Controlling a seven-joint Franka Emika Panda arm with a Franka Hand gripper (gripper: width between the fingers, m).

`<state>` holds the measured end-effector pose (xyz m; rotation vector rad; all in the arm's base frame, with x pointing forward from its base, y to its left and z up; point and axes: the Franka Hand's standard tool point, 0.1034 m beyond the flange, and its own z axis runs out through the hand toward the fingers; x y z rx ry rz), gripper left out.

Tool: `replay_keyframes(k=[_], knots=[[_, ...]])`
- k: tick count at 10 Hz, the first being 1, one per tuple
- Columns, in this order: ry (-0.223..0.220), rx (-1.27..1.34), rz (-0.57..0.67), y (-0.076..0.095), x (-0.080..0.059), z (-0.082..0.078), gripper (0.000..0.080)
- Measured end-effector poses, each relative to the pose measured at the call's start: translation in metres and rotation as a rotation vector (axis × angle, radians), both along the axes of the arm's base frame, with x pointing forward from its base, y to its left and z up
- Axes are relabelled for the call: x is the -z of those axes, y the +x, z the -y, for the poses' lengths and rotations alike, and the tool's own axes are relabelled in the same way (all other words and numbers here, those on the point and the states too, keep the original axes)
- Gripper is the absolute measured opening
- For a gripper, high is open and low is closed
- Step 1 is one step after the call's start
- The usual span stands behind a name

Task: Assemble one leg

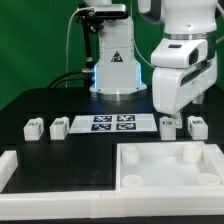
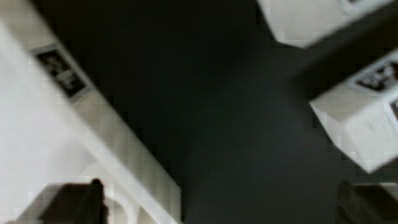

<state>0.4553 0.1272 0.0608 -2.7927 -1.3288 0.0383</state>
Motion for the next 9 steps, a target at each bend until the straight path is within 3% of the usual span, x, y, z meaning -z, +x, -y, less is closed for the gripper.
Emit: replay_keyframes(k=[5,7,9], knots=[[-0.005,0.500,-0.026,-0.008,0.004,-0.011,0.0649],[-0.024,0.731,-0.055,-0.030,0.010,-0.035,0.0649],[-0.028,0.742,-0.059,-0.034,0.011,-0.039,0.0649]])
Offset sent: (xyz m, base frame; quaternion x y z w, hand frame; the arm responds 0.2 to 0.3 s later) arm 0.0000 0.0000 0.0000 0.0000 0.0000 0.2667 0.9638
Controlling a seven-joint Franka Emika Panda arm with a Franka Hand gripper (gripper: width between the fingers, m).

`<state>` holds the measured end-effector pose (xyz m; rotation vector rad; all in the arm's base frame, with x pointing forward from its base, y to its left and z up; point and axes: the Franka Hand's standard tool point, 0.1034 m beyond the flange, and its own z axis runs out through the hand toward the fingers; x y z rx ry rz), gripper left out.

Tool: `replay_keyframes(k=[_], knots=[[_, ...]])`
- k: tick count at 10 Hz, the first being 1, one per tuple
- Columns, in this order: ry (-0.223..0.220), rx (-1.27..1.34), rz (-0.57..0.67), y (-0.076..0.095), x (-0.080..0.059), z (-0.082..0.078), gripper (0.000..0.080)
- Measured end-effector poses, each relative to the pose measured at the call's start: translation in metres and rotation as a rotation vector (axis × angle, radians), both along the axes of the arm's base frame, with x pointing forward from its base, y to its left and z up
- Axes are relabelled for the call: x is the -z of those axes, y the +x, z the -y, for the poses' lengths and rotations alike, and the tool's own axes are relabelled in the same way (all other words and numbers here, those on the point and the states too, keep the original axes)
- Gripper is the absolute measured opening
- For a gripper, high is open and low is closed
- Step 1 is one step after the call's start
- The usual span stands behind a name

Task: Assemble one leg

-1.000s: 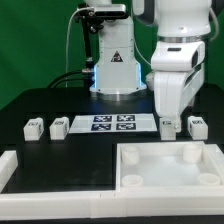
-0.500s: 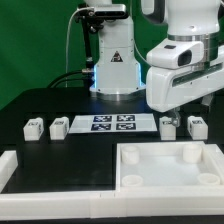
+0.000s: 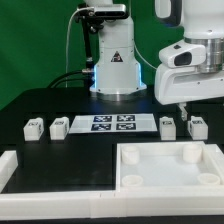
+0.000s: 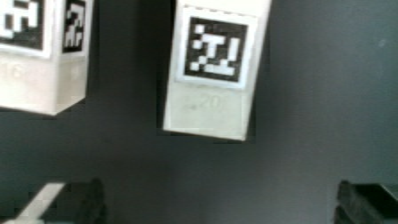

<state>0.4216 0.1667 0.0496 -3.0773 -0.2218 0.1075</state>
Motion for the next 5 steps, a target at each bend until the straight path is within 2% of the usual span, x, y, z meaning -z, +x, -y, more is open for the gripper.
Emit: replay_keyframes(k=[2,3,4,5], knots=[[-0.017,-0.006,-0.055,-0.002,0.000,0.002,0.0649],[-0.035,0.000,-0.121,-0.007,0.000,0.004,0.0649],[-0.063,0.019,-0.268,-0.014,-0.001,0.003,0.0649],[-0.076,0.029,-0.373,-0.012,0.000,0.000,0.0649]])
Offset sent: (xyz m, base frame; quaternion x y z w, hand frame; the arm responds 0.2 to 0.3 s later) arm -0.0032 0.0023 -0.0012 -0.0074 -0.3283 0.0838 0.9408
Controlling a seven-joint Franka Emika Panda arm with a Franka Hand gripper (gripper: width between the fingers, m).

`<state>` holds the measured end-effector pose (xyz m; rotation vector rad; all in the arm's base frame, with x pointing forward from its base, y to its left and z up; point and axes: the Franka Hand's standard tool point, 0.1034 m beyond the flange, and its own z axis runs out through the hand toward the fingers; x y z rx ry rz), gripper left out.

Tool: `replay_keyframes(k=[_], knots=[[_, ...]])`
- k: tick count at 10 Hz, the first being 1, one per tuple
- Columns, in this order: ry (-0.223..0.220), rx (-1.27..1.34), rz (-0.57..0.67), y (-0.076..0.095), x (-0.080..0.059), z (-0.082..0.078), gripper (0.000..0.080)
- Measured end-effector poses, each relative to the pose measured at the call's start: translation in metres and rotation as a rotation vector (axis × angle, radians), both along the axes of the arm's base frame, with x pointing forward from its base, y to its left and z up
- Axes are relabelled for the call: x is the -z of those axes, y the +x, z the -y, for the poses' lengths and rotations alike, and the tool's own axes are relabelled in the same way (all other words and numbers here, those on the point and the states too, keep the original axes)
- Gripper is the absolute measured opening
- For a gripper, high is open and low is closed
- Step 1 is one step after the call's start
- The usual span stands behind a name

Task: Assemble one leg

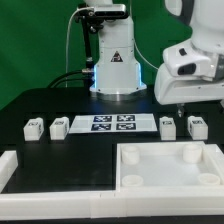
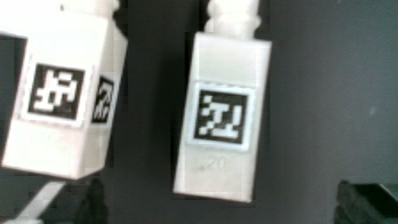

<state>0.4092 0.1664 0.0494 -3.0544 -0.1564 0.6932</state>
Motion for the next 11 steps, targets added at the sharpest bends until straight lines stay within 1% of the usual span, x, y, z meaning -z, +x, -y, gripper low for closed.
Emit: replay_keyframes(k=[1,2,4,5,8,9,10,11], knots=[[-0.013,-0.001,-0.079,-0.002,0.003,0.001,0.0649],[-0.031,0.004,-0.200,-0.006,0.002,0.002,0.0649],[-0.038,-0.007,-0.347,0.000,0.005,0.003,0.0649],[-0.036,-0.006,-0.355,0.002,0.009,0.001,0.0649],[-0.037,-0.005,-0.356,0.001,0.010,0.001,0.0649],[-0.057,0.015,-0.377,-0.006,0.016,0.000,0.0649],[-0.061,0.014,-0.395,-0.011,0.024,0.000,0.0649],[-0.063,0.014,-0.405,-0.015,0.028,-0.001,0.0649]])
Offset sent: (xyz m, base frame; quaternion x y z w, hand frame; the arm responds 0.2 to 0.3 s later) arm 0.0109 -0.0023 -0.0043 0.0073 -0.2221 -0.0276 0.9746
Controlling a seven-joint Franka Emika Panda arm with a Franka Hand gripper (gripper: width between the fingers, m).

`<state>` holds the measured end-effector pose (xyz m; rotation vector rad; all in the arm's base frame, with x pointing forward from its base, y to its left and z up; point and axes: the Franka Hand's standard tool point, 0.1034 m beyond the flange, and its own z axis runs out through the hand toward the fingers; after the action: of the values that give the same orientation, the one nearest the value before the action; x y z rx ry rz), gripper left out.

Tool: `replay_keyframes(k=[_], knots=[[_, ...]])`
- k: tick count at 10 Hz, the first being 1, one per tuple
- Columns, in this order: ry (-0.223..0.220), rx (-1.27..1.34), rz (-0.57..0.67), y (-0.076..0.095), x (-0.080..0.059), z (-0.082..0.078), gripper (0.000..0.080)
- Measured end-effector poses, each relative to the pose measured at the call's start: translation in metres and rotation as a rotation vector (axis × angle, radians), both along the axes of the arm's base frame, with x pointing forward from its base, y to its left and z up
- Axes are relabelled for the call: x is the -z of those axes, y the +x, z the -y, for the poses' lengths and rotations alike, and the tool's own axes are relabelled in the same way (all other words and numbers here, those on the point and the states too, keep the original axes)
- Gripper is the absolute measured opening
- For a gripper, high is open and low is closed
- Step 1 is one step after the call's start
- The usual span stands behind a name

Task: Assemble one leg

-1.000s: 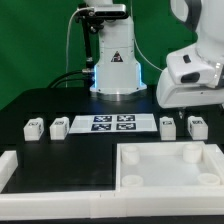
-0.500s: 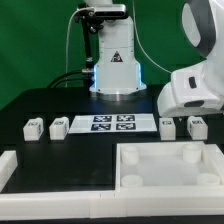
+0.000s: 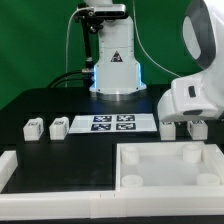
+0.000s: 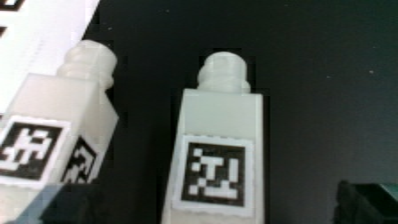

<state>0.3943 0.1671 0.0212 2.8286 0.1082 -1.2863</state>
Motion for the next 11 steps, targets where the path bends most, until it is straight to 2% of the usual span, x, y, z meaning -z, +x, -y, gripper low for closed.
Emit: replay_keyframes(k=[2,5,8,11], knots=[[-0.023,0.035,-0.029,-0.0065,0.0098,-0.0061,0.0649],[-0.022,0.036,-0.034,-0.0058,0.0112,-0.0064,0.0649],[-0.022,0.036,-0.035,-0.0061,0.0115,-0.0063,0.0290],[-0.022,0.036,-0.035,-0.0061,0.0115,-0.0063,0.0290]])
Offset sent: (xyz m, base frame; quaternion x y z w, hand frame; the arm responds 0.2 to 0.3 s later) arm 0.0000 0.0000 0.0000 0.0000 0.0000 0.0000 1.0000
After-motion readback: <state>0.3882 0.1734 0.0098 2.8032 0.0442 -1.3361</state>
